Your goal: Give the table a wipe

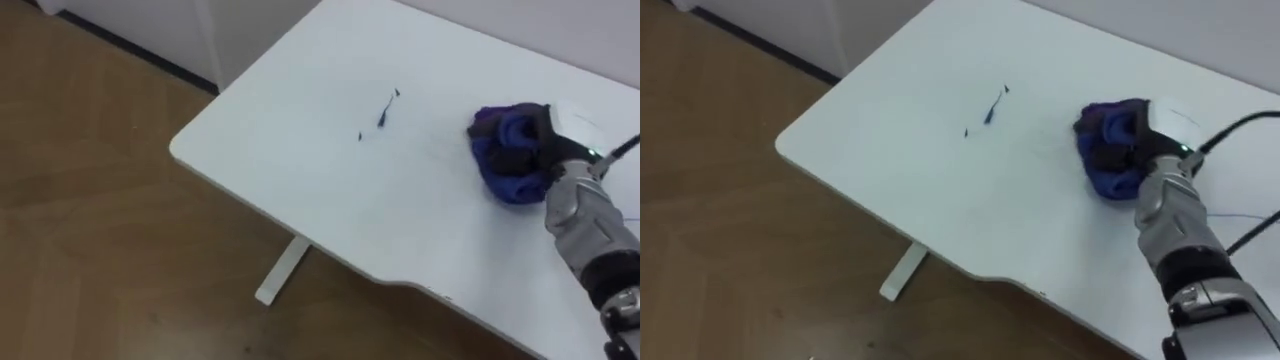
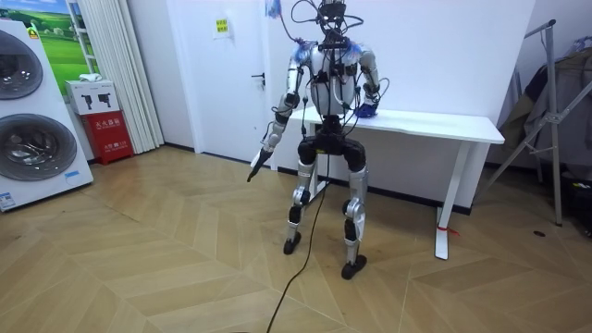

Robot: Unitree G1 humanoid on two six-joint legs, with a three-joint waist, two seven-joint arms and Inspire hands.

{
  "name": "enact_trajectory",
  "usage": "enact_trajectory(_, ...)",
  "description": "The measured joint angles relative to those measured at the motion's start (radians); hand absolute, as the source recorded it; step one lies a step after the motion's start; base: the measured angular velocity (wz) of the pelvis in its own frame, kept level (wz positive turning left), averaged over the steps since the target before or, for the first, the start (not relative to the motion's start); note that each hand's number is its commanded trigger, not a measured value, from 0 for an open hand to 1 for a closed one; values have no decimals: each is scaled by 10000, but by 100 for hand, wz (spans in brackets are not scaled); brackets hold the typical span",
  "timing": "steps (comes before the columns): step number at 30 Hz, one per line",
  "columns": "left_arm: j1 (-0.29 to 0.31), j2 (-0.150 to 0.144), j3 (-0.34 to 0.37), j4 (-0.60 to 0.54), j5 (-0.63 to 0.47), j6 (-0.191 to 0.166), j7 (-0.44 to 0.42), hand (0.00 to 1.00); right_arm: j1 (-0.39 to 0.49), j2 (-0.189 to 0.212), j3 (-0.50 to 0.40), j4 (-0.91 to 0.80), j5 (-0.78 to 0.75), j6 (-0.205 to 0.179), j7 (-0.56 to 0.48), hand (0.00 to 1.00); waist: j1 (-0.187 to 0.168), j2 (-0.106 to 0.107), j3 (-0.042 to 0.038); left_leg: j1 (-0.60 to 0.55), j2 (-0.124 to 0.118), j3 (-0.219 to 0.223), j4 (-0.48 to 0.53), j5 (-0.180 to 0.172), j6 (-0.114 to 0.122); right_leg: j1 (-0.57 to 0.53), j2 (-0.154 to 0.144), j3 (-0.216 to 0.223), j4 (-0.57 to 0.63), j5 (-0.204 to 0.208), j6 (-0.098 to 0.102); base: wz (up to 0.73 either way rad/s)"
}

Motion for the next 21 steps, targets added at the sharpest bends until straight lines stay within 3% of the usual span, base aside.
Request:
enact_trajectory(3,-19,33,-1,-23,-2,-194,1,0,498,-454,-747,188,395,-317,-71,100,-269,67,-9,101,-87,-50,-108,30,47,129,-60,-83,-7,-2,0,15)
enact_trajectory(5,-60,80,17,-21,35,-283,-28,0,1071,-633,-1539,202,431,-513,-94,100,-668,30,-18,168,-146,-146,-204,29,50,237,-99,-214,-8,-1,0,12)
enact_trajectory(7,-63,105,162,-36,23,-421,-32,0,1540,-676,-1985,231,431,-514,-152,100,-748,-51,-53,380,-192,-140,-245,10,92,376,-153,-221,-5,-1,-1,-2)
enact_trajectory(9,-80,130,283,-63,13,-517,-32,0,2053,-679,-2279,246,449,-514,-172,100,-932,-47,-38,682,-224,-136,-274,-68,228,644,-164,-201,-11,-4,-23,-6)
enact_trajectory(10,-82,136,290,-75,14,-541,-32,0,2132,-679,-2298,246,449,-513,-166,100,-925,-51,-37,753,-224,-135,-277,-91,269,691,-164,-173,-14,-21,-136,-16)
enact_trajectory(11,-120,126,290,-93,13,-545,-32,0,2243,-679,-2341,252,446,-489,-124,100,-920,-47,-35,871,-234,-137,-278,-152,383,763,-144,-98,-11,-125,-556,-15)
enact_trajectory(12,-145,119,268,-93,8,-543,-32,0,2270,-678,-2349,243,453,-474,-100,100,-917,-46,-35,921,-247,-137,-280,-169,413,780,-134,31,-11,-183,-714,-14)
enact_trajectory(15,-354,67,-76,-107,1,-511,-15,0,2152,-674,-2090,270,691,-269,-79,100,-787,66,-14,987,-333,-371,-236,-250,592,712,-26,872,-13,-343,-1301,-12)
enact_trajectory(17,-442,61,-245,-111,7,-514,15,0,1802,-652,-1716,320,715,0,-127,100,-543,90,-3,965,-333,-419,-232,-249,603,530,25,1266,-8,-338,-1310,-32)
enact_trajectory(21,-597,28,-244,-91,37,-459,58,0,974,-616,-1050,318,495,330,-39,100,-288,104,-14,710,-323,-559,-180,-237,622,64,43,1386,94,-302,-1248,-29)
